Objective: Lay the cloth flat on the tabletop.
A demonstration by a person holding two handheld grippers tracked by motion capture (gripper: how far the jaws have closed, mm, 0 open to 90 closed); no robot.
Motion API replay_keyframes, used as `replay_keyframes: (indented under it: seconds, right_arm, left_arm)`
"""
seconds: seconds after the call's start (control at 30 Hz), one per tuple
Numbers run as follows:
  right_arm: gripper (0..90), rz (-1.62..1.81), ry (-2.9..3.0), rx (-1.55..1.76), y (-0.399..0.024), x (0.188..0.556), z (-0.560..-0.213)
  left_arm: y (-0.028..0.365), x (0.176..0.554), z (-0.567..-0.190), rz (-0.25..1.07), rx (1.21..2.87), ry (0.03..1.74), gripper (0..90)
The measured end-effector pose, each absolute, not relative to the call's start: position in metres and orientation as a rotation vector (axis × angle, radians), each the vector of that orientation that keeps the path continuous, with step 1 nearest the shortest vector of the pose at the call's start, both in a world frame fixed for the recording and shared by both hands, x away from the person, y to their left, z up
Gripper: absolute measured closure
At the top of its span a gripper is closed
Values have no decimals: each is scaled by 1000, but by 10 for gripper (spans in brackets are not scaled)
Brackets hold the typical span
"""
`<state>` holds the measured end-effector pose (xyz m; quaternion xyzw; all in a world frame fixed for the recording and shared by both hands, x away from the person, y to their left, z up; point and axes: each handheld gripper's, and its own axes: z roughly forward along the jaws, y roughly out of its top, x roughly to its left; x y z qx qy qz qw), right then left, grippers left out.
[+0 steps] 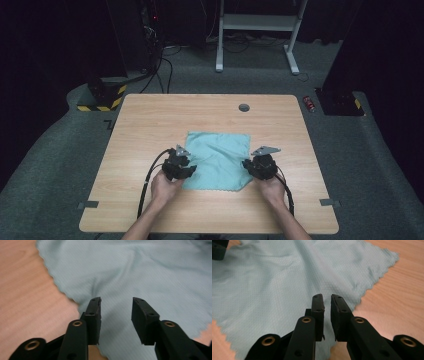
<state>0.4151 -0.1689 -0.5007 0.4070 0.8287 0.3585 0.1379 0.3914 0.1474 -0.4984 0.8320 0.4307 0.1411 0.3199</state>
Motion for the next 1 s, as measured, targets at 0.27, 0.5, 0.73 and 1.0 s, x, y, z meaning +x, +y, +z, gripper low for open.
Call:
replay_keyframes:
  seconds: [0.27,0.5,0.73,1.0]
  right_arm:
    - [712,990,2423,1179,-170,403,-506]
    - [900,971,2443,1152,-176,393,-508]
    - [747,984,2441,1125,-175,385,-503]
    - [900,889,2467,1052,-165,383,-510]
  left_arm:
    - [152,369,-510,384,2171,1172,535]
    - [156,358,-511,422,2188,1164,555]
    - [162,350,-519,466,2112,1139,527]
    - [163,344,-527,516,2046,1115,413]
